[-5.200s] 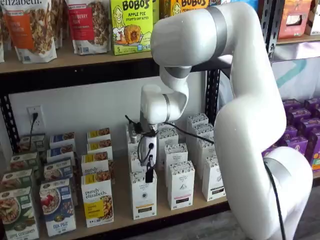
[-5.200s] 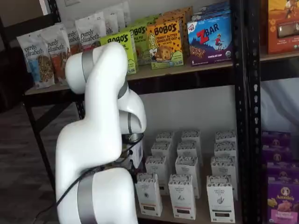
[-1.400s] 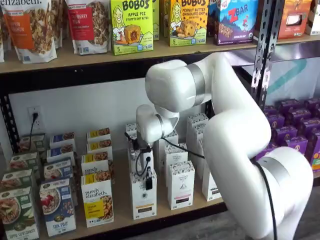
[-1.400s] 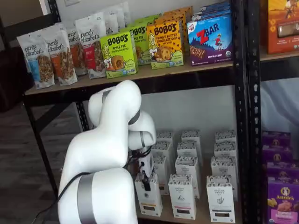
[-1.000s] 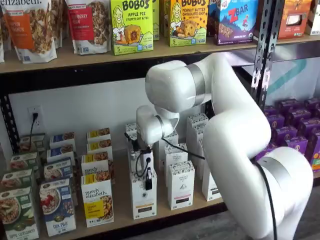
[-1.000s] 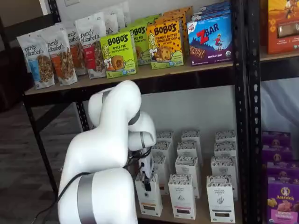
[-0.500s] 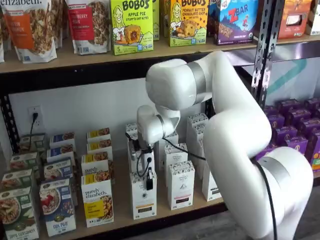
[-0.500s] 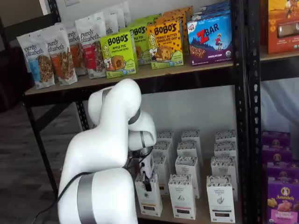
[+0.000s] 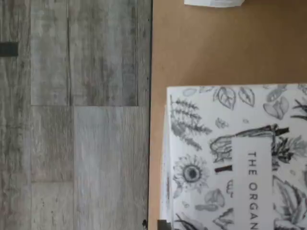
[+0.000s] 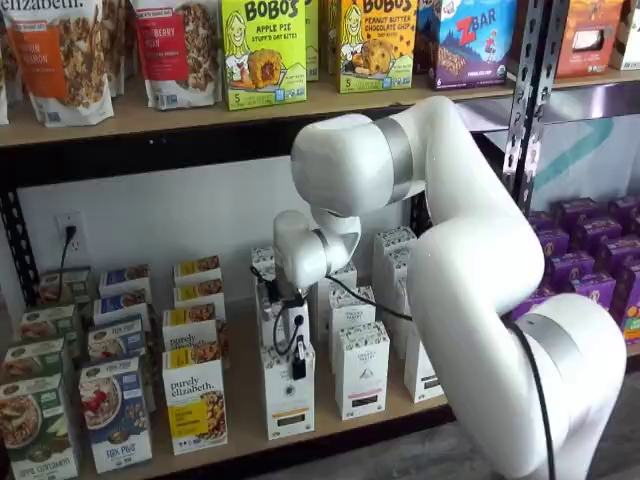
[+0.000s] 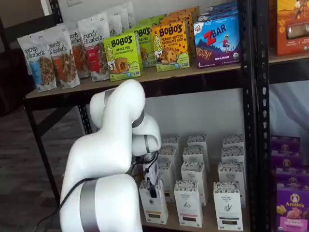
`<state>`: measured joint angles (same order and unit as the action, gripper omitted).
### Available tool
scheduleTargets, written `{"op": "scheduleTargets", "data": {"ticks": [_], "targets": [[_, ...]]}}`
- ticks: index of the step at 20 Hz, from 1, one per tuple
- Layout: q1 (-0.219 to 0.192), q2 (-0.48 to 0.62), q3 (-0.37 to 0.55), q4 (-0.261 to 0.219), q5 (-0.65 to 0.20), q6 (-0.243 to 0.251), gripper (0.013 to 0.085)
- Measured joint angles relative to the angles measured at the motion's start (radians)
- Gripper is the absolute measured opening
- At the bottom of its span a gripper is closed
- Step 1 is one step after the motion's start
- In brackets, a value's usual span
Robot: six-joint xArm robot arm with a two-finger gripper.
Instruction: Pick up the white box with a yellow strip in the middle, on the bottom shelf, the fourth box from the left
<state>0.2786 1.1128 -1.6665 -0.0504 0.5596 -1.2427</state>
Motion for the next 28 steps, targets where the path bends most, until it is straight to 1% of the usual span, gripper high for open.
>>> {"op": "scheduleTargets", "data": {"ticks": [7, 10, 14, 19, 23, 28], "targets": [[0.012, -0.057, 0.083, -0.028, -0.028, 0.036, 0.0490], [0.019, -0.094, 0.135, -0.044, -0.047, 0.058, 0.0490], [0.028, -0.146, 0.200, -0.050, -0.069, 0.072, 0.0490], [0.050, -0.229, 0.292, -0.057, -0.069, 0.101, 0.0490], [0.069, -0.278, 0.349, -0.070, -0.065, 0.131, 0.0490], [0.083, -0.336, 0.425, -0.095, -0.085, 0.168, 0.0490]]}}
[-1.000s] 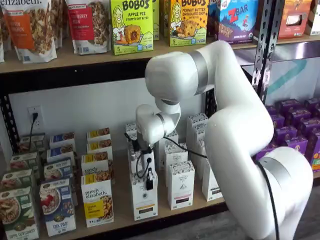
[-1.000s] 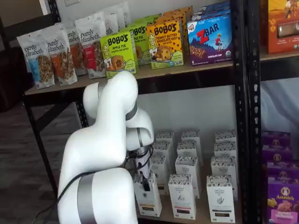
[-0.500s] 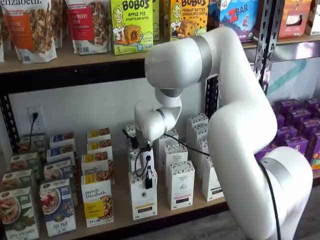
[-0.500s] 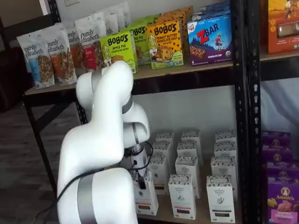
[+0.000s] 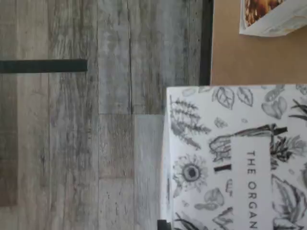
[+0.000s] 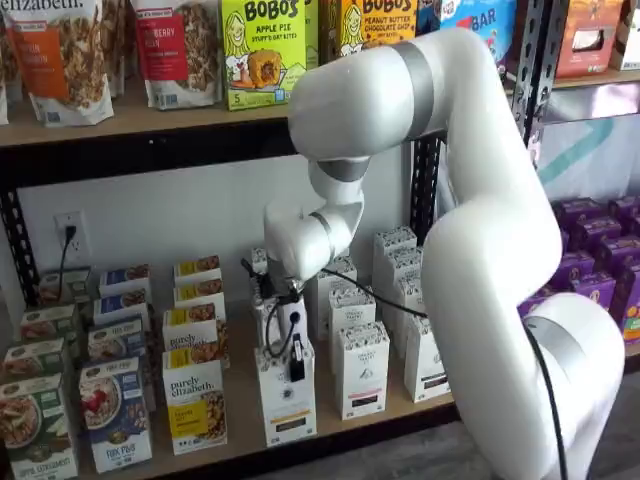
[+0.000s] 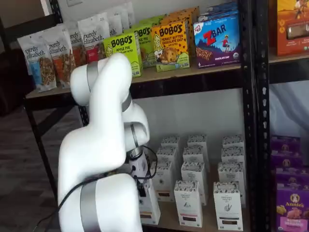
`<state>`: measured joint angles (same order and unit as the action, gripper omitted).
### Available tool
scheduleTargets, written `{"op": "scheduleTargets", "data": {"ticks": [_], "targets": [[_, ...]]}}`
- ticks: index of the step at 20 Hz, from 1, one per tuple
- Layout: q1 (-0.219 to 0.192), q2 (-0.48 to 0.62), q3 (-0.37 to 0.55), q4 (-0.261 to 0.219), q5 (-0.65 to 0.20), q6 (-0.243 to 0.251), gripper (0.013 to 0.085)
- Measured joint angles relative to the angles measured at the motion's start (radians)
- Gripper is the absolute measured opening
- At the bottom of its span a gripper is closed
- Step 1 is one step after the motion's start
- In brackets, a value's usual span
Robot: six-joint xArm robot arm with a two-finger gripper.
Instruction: Pick up the white box with a yellow strip in the middle, on the bottom shelf, the fourth box from the left
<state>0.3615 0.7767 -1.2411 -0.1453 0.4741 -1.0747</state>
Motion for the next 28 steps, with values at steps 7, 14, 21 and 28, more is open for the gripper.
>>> {"op": "scheduleTargets", "data": {"ticks": [7, 14, 21, 28], "targets": [[0.005, -0.115, 0.136, -0.043, -0.035, 0.045, 0.0490], [0.004, -0.225, 0.244, -0.080, -0.036, 0.076, 0.0490], [-0.002, -0.319, 0.310, -0.060, -0.021, 0.051, 0.0490], [-0.016, -0.376, 0.339, -0.039, 0.003, 0.016, 0.0490]]}}
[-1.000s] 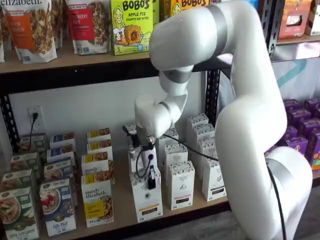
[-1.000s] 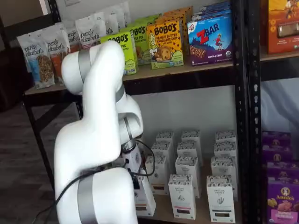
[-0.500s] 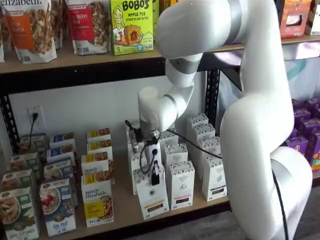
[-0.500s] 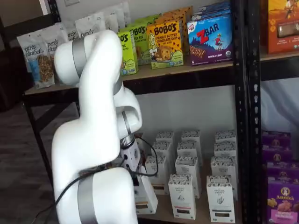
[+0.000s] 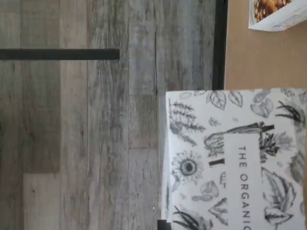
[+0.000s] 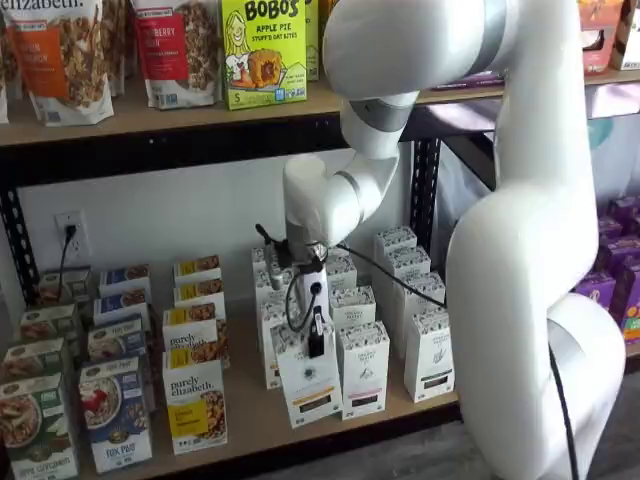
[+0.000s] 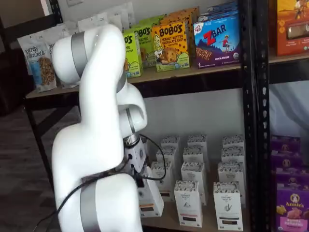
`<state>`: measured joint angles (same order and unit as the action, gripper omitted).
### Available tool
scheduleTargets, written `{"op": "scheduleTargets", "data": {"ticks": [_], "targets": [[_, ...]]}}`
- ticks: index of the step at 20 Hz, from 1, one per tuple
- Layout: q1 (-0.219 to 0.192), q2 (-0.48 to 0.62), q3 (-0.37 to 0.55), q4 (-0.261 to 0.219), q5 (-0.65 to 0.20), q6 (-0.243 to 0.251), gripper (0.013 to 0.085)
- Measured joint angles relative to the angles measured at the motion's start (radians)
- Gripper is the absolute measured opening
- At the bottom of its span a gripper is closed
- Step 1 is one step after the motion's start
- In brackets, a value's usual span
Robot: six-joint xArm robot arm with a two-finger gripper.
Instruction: Pick up the white box with a yellow strip in the middle, on the bottom shelf, the fourth box from the left
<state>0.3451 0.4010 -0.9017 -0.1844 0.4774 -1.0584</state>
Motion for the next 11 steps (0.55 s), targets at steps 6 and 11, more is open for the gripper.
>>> {"op": "scheduleTargets", "data": {"ticks": [6, 11], "targets": [[-0.006, -0.019, 0.013, -0.006, 0.009, -0.001, 0.0490], [-0.009, -0.031, 0.018, 0.014, 0.026, -0.022, 0.0490]]}}
